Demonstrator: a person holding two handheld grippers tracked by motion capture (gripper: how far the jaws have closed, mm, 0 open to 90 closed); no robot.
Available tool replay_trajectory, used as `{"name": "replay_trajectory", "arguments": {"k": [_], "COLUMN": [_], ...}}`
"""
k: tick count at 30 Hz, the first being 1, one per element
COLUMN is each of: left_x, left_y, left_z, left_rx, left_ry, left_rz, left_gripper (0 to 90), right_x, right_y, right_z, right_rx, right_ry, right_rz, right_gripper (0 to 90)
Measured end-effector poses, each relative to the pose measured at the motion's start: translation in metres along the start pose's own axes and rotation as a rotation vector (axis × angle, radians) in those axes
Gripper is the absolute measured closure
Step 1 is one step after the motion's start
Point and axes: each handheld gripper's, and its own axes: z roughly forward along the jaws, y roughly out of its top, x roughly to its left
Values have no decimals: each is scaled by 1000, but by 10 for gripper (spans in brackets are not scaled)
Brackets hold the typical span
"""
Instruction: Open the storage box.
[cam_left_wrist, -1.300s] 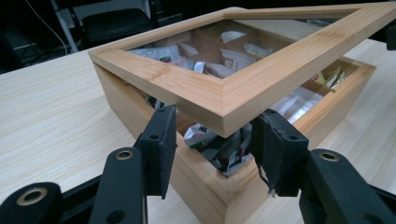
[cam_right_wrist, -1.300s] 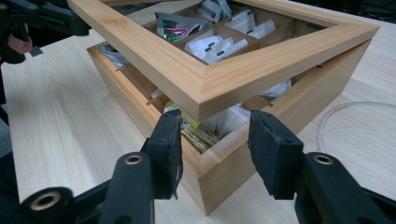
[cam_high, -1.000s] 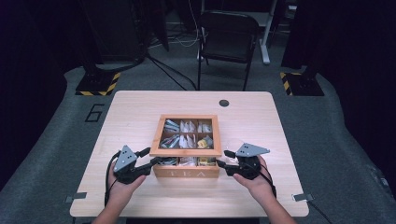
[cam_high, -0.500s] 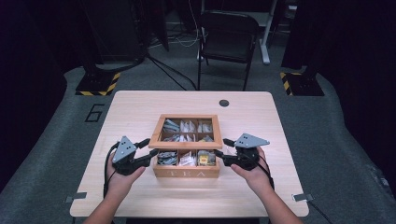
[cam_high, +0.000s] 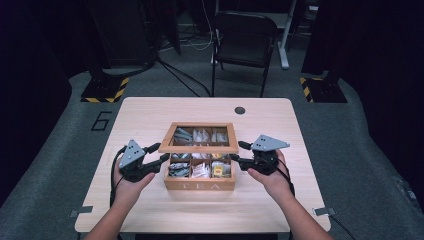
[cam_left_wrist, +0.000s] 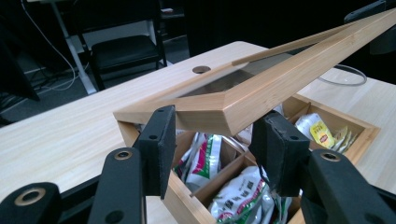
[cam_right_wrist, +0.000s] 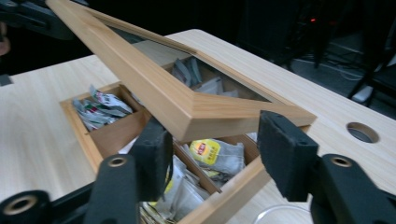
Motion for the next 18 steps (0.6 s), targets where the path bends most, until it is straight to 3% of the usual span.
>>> {"name": "replay_trajectory", "arguments": {"k": [9,18], "left_x": [8,17], "left_y": [16,25], "left_z": [2,5], "left_rx": [-27,-52], "left_ry": [-1,-17], "left_rz": [17,-16], "left_gripper": [507,520], "right_x": [-10,-19], "right_y": [17,31], "right_z": [-1,1], "right_rx": [-14,-19], "right_ry": [22,26], "right_rz": [22,29], "right_gripper": [503,505]}}
